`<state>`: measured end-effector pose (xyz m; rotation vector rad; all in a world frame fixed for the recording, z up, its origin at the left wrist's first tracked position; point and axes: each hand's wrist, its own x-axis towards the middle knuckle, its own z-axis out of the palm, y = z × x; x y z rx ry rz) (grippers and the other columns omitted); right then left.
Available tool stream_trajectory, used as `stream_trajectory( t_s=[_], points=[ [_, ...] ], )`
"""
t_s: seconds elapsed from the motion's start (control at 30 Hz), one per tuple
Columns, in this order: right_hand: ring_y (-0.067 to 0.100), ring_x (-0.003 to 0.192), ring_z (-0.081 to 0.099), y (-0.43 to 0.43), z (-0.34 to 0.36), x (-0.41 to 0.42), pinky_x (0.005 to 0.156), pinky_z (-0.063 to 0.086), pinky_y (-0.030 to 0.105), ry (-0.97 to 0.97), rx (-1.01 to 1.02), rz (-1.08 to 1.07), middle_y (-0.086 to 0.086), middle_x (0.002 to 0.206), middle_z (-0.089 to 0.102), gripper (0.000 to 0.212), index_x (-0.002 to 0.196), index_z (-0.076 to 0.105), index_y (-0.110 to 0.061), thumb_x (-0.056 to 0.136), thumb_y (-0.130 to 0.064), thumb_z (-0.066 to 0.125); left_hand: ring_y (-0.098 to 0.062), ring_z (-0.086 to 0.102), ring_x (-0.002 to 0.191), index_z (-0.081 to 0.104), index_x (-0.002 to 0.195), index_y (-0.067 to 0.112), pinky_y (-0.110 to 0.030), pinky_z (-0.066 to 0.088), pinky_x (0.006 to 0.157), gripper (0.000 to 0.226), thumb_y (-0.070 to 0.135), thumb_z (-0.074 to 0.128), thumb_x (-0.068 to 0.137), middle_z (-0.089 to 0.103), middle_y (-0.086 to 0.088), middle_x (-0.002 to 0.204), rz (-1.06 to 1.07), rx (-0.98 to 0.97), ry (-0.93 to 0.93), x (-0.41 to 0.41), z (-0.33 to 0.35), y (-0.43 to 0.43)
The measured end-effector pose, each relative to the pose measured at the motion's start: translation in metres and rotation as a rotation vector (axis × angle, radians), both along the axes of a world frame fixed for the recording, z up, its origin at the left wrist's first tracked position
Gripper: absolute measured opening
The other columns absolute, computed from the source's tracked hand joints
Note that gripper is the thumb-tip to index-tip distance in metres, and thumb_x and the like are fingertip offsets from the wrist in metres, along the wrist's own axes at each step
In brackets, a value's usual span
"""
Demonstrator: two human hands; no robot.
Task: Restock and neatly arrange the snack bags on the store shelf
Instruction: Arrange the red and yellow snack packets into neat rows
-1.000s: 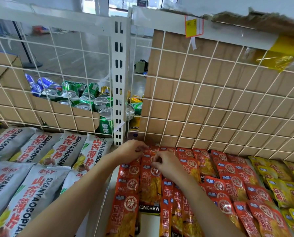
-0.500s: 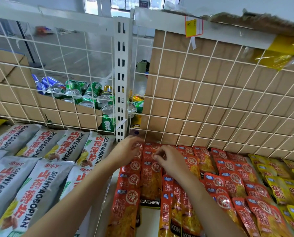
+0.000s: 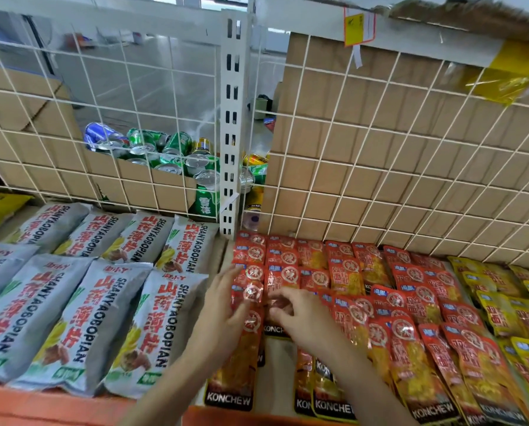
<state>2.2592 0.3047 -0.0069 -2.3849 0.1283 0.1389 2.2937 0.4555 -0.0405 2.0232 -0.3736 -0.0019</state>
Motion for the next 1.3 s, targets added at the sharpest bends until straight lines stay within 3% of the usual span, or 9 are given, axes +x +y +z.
stream_trajectory(
  t_s=[0.07,0.13,0.2,0.33,0.63,0.87,0.97,1.13,1.3],
  points=[
    [0.004,0.097,0.057,0.012,-0.005,-0.012,0.084,0.045,0.016,0.035,-0.012,-0.019,-0.008,0.116,0.06,0.037,0.129,0.051,-0.024,0.092,-0.022,0.054,0.0,0.026,0.13,0.032,0.14,0.019,-0.003,0.018,0.102,0.06,0.002,0.056,0.087,0.03,0.005,0.145,0.013,-0.017,0.034,-0.015,-0.009,0.003],
    [0.004,0.099,0.056,0.02,-0.01,-0.021,0.084,0.044,0.016,0.031,-0.007,-0.053,-0.009,0.12,0.058,0.041,0.132,0.048,-0.025,0.092,-0.022,0.055,-0.003,0.022,0.135,0.027,0.143,0.019,-0.018,0.019,0.112,0.066,0.001,0.055,0.087,0.024,0.003,0.149,0.026,-0.038,0.095,-0.026,-0.016,0.005],
    [0.002,0.092,0.056,0.025,-0.013,-0.028,0.075,0.041,0.008,0.003,0.015,-0.076,-0.01,0.118,0.059,0.043,0.132,0.048,-0.025,0.091,-0.021,0.056,-0.008,0.019,0.139,0.024,0.144,0.016,-0.03,0.019,0.116,0.069,0.002,0.057,0.086,0.022,0.001,0.151,0.031,-0.043,0.127,-0.033,-0.02,0.008],
    [-0.002,0.082,0.056,0.035,-0.015,-0.037,0.064,0.04,0.003,-0.071,0.023,-0.126,-0.01,0.114,0.061,0.043,0.131,0.051,-0.023,0.089,-0.02,0.059,-0.006,0.015,0.139,0.021,0.145,0.016,-0.024,0.014,0.115,0.072,0.007,0.062,0.086,0.021,0.003,0.149,0.014,-0.047,0.112,-0.037,-0.021,0.011],
    [0.003,0.089,0.059,0.043,-0.016,-0.041,0.081,0.048,0.013,-0.061,0.017,-0.171,-0.005,0.116,0.061,0.047,0.133,0.049,-0.022,0.088,-0.022,0.062,-0.001,0.012,0.136,0.018,0.146,0.018,-0.027,0.014,0.116,0.074,0.008,0.061,0.086,0.017,0.001,0.153,-0.043,0.001,0.104,-0.037,-0.022,0.011],
    [0.006,0.1,0.058,0.041,-0.009,-0.042,0.093,0.049,0.026,-0.101,-0.002,-0.165,-0.005,0.123,0.057,0.046,0.134,0.046,-0.023,0.09,-0.023,0.058,0.006,0.014,0.13,0.021,0.145,0.016,-0.003,0.012,0.1,0.071,0.005,0.06,0.087,0.018,0.005,0.149,-0.064,-0.021,0.08,-0.037,-0.024,0.012],
    [0.004,0.098,0.056,0.027,0.002,-0.043,0.09,0.048,0.023,-0.198,-0.032,-0.177,-0.008,0.119,0.057,0.04,0.131,0.049,-0.024,0.091,-0.021,0.056,0.011,0.018,0.125,0.025,0.143,0.019,0.008,0.014,0.091,0.068,0.004,0.06,0.086,0.02,0.012,0.142,-0.069,-0.034,0.038,-0.037,-0.024,0.011],
    [0.003,0.095,0.056,-0.017,0.011,-0.045,0.088,0.048,0.023,-0.292,-0.164,-0.235,-0.012,0.11,0.06,0.032,0.121,0.057,-0.026,0.089,-0.022,0.058,0.001,0.04,0.121,0.035,0.127,0.041,-0.019,0.038,0.099,0.053,0.015,0.06,0.089,0.024,0.014,0.144,-0.064,0.0,-0.085,-0.033,-0.011,0.005],
    [0.009,0.116,0.05,-0.066,0.005,-0.052,0.098,0.037,0.023,-0.195,-0.285,-0.284,-0.006,0.129,0.053,0.033,0.125,0.053,-0.024,0.093,-0.032,0.052,0.002,0.038,0.123,0.049,0.126,0.029,-0.022,0.04,0.098,0.042,0.01,0.056,0.089,0.041,0.018,0.133,-0.164,0.046,-0.155,-0.031,0.008,-0.019]
  ],
)
